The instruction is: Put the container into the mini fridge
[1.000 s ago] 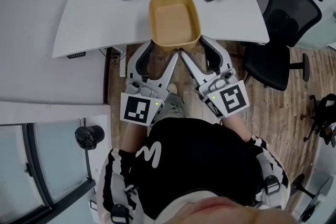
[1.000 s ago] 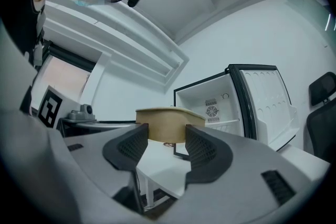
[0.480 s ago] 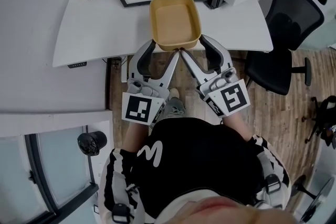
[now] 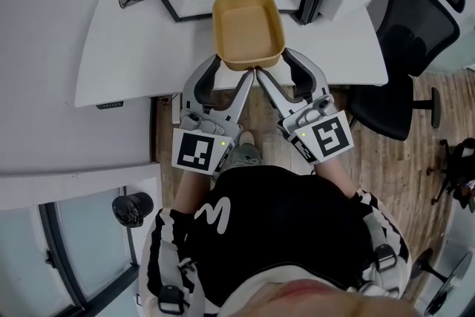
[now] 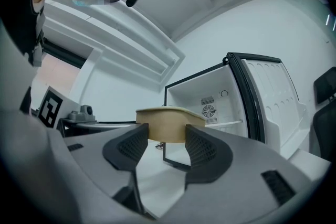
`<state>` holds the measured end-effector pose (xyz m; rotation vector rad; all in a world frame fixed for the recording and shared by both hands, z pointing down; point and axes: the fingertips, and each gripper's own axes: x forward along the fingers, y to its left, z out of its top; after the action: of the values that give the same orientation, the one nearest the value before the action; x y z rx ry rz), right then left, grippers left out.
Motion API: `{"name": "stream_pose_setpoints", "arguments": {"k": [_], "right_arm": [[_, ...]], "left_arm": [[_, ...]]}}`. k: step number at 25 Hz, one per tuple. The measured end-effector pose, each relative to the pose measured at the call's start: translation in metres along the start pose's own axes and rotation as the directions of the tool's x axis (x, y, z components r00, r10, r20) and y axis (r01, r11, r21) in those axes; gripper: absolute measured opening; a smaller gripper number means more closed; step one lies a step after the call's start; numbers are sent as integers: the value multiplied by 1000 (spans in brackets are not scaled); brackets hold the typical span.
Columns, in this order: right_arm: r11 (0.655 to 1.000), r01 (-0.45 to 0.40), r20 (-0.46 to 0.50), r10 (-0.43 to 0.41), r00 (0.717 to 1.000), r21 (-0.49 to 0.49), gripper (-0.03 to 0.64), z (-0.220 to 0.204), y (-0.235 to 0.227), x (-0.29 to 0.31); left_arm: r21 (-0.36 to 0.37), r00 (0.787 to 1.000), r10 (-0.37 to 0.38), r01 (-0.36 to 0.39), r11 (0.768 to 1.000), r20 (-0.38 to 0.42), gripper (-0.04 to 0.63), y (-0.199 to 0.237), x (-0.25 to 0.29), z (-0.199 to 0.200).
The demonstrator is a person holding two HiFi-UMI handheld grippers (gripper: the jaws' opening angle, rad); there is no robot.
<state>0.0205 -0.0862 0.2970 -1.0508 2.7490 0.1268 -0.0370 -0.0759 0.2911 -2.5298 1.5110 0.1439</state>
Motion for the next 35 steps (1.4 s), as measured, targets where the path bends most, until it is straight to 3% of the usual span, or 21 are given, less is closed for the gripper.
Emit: {"name": "stream_pose_setpoints", "arguments": {"k": [35], "right_arm": [[997, 77, 17, -77, 997, -18, 229, -1, -58, 114]], "left_arm": [[-21, 997, -72, 73, 997, 29, 240, 99, 87, -4]]}}
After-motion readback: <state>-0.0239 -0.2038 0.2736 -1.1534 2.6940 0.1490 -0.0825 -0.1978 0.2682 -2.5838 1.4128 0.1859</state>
